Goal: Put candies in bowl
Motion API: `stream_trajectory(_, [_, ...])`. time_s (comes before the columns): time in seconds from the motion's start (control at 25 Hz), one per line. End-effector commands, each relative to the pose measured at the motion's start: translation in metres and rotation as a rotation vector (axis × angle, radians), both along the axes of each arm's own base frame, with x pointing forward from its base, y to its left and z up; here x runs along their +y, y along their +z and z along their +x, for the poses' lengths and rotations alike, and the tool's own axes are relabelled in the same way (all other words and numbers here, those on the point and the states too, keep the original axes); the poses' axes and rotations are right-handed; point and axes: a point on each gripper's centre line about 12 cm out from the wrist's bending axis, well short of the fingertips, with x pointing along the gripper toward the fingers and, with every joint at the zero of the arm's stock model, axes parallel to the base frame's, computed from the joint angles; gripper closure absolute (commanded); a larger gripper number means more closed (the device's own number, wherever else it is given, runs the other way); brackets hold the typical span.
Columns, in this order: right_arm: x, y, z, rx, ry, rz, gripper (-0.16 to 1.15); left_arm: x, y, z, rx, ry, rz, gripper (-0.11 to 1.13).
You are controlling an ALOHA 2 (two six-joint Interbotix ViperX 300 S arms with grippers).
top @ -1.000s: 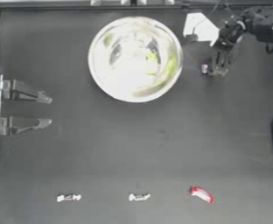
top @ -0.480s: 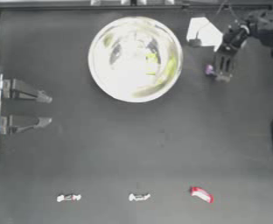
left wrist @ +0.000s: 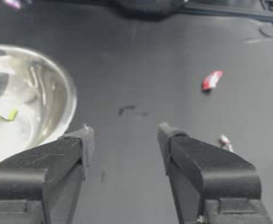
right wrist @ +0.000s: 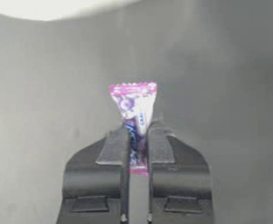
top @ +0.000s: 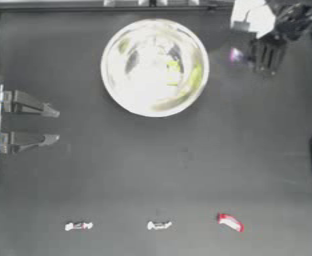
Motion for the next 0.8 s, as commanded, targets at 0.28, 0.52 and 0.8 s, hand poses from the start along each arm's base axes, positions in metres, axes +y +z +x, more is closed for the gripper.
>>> stream_trajectory(0.28, [0.004,0.045,0.053,-0.227,0.053,-0.122,0.69,0.002,0.002,0.0,-0.017,0.012,0.01,0.17])
stream_trajectory(0.52, [-0.003,0.037,0.086,-0.247,0.076,-0.123,0.69,0.002,0.001,0.0,-0.018,0.015,0.011,0.17])
stream_trajectory(0.8, [-0.008,0.017,0.112,-0.234,0.085,-0.092,0.69,0.003,0.002,0.0,-0.026,0.021,0.015,0.17])
